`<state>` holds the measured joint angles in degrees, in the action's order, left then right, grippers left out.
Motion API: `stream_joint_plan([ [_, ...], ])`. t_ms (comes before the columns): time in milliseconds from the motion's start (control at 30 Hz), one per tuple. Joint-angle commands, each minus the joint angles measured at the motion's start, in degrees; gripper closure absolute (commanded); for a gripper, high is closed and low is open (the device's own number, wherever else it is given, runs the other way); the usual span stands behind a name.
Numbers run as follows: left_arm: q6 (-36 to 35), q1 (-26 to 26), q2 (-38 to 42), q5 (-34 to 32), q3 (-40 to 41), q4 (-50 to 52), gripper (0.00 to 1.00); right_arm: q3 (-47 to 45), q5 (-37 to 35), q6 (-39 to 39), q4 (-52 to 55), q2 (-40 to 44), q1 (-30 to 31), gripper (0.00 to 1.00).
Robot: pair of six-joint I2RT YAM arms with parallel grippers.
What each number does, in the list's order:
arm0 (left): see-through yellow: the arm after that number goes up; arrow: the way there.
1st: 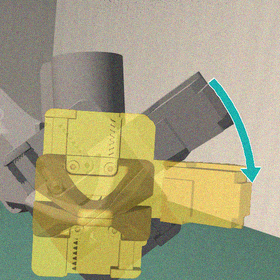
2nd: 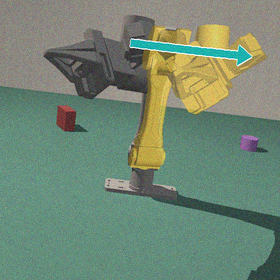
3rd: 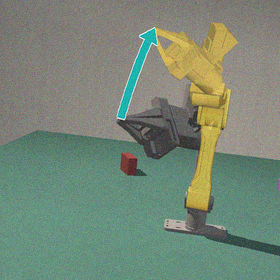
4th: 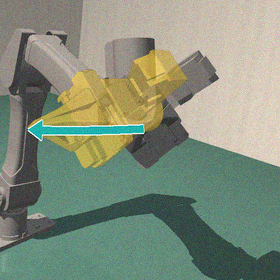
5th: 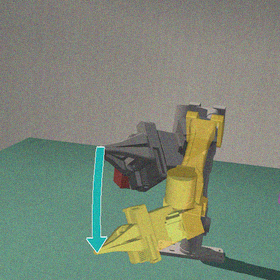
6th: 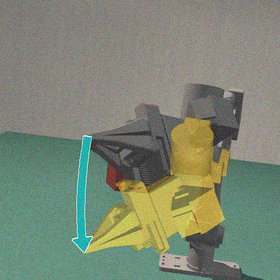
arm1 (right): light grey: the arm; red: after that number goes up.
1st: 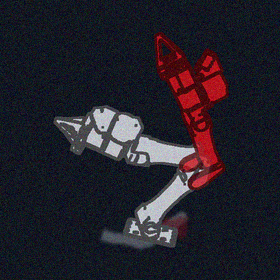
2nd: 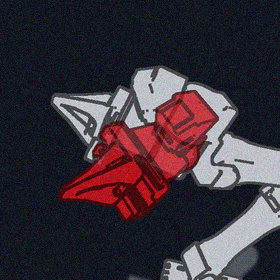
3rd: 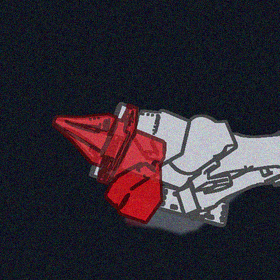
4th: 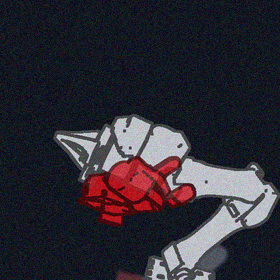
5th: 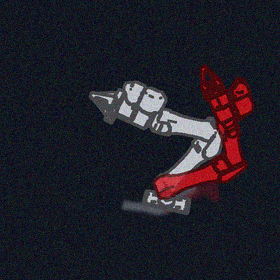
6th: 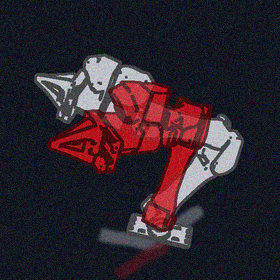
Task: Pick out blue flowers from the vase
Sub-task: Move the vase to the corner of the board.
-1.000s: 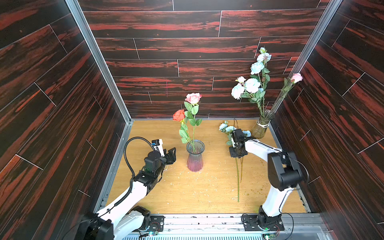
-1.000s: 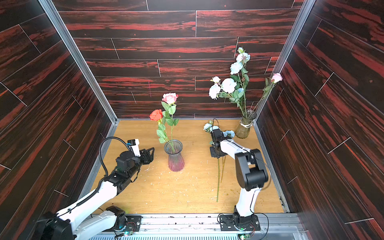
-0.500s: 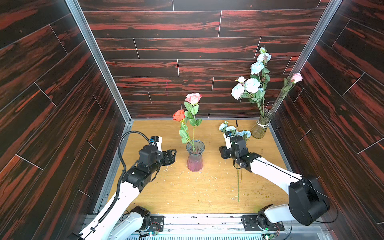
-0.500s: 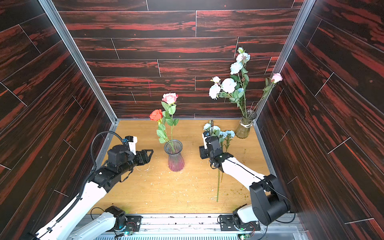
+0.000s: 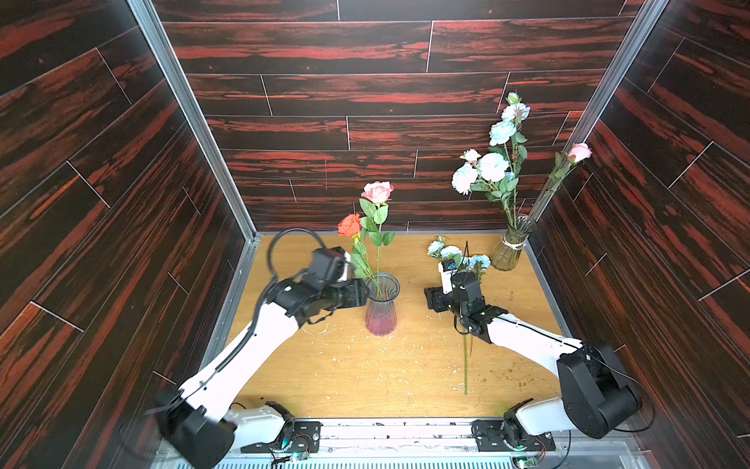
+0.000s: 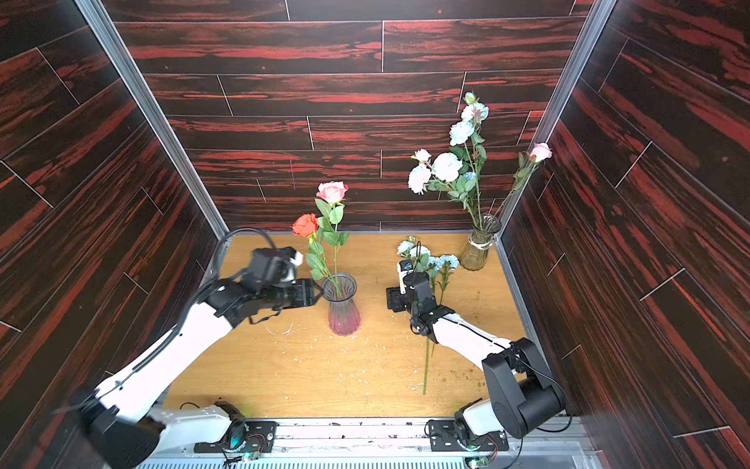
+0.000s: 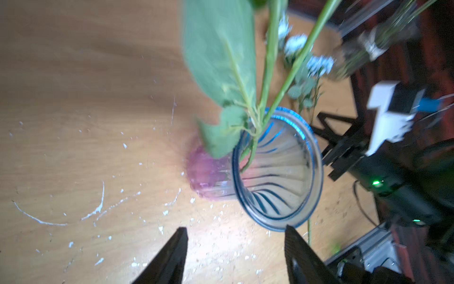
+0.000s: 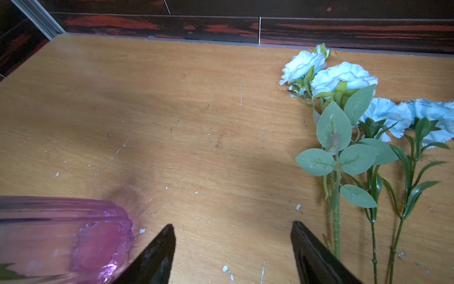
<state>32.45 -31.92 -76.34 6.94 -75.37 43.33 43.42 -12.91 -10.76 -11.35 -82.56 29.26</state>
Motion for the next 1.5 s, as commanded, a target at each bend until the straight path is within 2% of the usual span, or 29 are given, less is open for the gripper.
stream_joint_plan([
  [0,-1.4,-0.8,-2.8,-2.9,-5.2,7.9,0.37,-1.0,0.2,-0.6,-2.1,1.6,0.2,0.24],
  [233,-2.7,-1.2,-9.3,-5.5,-10.2,11.2,0.42,-1.1,0.6,-0.7,-2.4,1.5,0.2,0.24],
  [467,-3.3,-1.1,-14.2,-4.7,-12.7,11.2,0.46,-0.7,0.9,-0.6,-2.2,1.1,0.1,0.24],
  [667,-4.0,-1.2,-17.9,-3.8,-15.6,11.5,0.53,-0.4,1.1,-0.5,-2.0,0.7,0.2,0.24],
  [867,-4.9,-1.1,-20.4,-3.3,-16.6,13.3,0.68,-0.2,1.4,-0.4,-1.7,0.5,0.2,0.25],
  [1000,-5.4,-1.0,-21.5,-3.9,-17.3,15.1,0.86,0.0,1.6,-0.3,-1.7,0.4,0.2,0.25],
  [1067,-5.5,-0.6,-21.5,-4.6,-17.3,15.3,0.92,-0.1,1.5,-0.3,-1.7,0.3,0.1,0.26],
  [1100,-5.6,-0.1,-21.3,-4.9,-17.4,15.4,0.97,-0.2,1.6,-0.3,-1.9,0.4,0.2,0.26],
  [1167,-5.9,0.8,-21.0,-5.5,-17.7,15.6,0.99,-0.4,1.6,-0.3,-2.0,0.6,0.2,0.26],
  [1333,-7.3,5.4,-20.6,-7.2,-19.3,16.0,1.0,-0.5,1.5,-0.4,-2.0,0.8,0.2,0.26],
  [1467,-8.9,11.0,-21.2,-9.7,-20.8,15.8,1.0,-0.6,1.7,-0.4,-2.0,0.8,0.1,0.26],
])
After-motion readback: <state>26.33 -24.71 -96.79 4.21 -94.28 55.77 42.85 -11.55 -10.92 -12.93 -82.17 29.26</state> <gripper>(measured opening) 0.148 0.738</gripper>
